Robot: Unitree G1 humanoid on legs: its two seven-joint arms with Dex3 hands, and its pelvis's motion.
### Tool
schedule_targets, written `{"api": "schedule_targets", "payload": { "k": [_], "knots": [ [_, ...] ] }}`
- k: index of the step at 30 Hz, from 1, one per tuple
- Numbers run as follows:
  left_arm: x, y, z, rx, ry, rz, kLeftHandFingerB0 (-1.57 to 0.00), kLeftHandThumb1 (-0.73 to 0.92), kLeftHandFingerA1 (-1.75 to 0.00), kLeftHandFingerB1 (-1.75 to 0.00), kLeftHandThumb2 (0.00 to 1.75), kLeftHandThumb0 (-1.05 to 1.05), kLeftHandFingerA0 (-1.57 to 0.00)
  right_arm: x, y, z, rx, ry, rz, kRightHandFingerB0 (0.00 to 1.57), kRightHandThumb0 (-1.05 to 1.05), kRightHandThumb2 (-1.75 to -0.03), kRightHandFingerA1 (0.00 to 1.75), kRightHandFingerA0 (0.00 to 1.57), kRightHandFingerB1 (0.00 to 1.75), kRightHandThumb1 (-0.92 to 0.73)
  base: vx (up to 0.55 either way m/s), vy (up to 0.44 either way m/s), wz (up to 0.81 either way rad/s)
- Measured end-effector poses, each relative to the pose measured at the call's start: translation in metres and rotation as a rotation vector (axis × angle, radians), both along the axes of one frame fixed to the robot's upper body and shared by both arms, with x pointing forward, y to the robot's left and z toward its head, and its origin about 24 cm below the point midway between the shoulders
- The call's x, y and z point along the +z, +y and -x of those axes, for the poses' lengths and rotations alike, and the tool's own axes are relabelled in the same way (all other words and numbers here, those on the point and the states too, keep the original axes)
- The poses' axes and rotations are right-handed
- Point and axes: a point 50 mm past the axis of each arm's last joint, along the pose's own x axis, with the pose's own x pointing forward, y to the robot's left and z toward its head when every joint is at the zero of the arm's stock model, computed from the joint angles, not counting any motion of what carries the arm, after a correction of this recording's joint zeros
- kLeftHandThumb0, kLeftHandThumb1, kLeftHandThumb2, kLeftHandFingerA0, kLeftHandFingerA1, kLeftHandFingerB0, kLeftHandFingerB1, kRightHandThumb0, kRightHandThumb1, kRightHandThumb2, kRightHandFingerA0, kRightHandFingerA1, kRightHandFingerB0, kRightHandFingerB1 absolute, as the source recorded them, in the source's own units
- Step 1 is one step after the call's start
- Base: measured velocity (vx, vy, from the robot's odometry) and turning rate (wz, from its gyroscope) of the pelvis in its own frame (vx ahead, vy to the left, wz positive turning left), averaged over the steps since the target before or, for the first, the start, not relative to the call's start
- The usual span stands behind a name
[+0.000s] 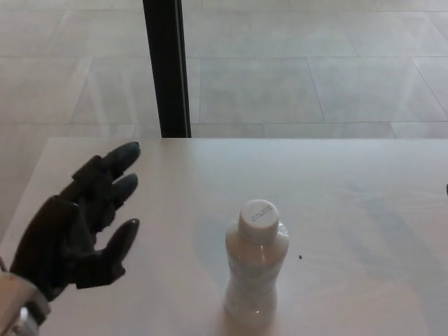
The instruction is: The robot uses its left hand to to lift the bottle kept on the middle of the desk and tilts it towards its right hand. It then uses its right hand to rotate its cap to open it and places the bottle and cap back on the desk
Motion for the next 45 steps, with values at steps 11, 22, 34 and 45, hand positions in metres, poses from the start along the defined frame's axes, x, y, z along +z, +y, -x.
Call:
{"api": "schedule_targets", "payload": {
  "k": [11,22,34,45],
  "knots": [
    [-0.031,-0.024,0.007,-0.090,0.172,-0.168,0.00,0.61,-0.10,-0.09,0.71,-0.85,0.00,-0.003,0.005,-0.001,-0.009,0.031,-0.008,0.08,-0.85,-0.99,0.38,0.02,0.33,-0.57,0.00,0.000,0.00],
    [-0.041,-0.065,-0.003,-0.149,0.192,-0.243,0.00,0.49,-0.23,-0.11,0.91,-0.98,0.00,-0.006,0.017,-0.001,-0.010,0.041,-0.050,0.07,-0.93,-1.01,0.46,0.03,0.35,-0.62,0.00,0.000,0.00],
    [-0.044,-0.066,-0.010,-0.111,0.216,-0.356,0.00,0.57,0.00,0.00,0.83,-1.01,0.00,-0.010,0.020,-0.001,-0.032,0.047,-0.083,0.21,-0.85,-0.61,0.43,0.16,0.31,-0.68,0.00,0.000,0.00],
    [-0.066,-0.054,0.003,-0.084,0.271,-0.445,0.00,0.66,0.00,0.00,0.61,-0.99,0.00,-0.012,0.020,-0.001,-0.058,0.048,-0.090,0.27,-0.86,-0.61,0.46,0.21,0.35,-0.67,0.00,0.000,0.00]
  ]
}}
